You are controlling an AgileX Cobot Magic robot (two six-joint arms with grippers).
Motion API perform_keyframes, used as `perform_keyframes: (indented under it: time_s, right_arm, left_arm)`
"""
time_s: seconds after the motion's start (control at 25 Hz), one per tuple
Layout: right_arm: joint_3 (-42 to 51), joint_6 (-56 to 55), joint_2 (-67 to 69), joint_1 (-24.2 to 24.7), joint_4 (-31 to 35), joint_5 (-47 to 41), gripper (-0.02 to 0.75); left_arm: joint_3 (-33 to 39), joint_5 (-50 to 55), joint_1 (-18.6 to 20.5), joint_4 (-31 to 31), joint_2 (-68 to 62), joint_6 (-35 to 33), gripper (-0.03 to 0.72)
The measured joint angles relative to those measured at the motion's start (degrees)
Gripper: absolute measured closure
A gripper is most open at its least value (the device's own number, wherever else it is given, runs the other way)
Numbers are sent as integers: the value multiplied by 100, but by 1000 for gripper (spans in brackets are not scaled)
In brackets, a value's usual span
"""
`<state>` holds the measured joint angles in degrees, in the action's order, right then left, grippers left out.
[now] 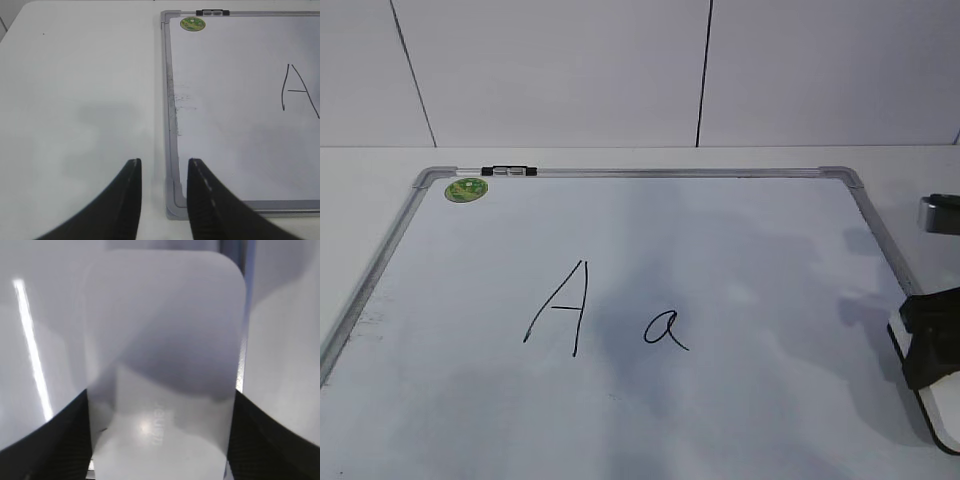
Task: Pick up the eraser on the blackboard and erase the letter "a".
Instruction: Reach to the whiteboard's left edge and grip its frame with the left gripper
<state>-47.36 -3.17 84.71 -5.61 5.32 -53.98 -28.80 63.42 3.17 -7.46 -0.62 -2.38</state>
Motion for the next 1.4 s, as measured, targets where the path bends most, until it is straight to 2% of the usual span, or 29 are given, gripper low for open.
perform_keyframes:
  time_s: [0.28, 0.76, 1.4]
  right_arm:
    - [-626, 0, -9, -178, -69, -447, 176]
    - [-2120, -23, 412, -1467, -309, -968, 176]
    - [-2282, -42, 892, -2131, -416, -1030, 176]
  left_arm:
    - [0, 0, 0, 0, 0, 0, 454]
    - [0, 0, 0, 0, 0, 0, 454]
    - [0, 0, 0, 0, 0, 0, 453]
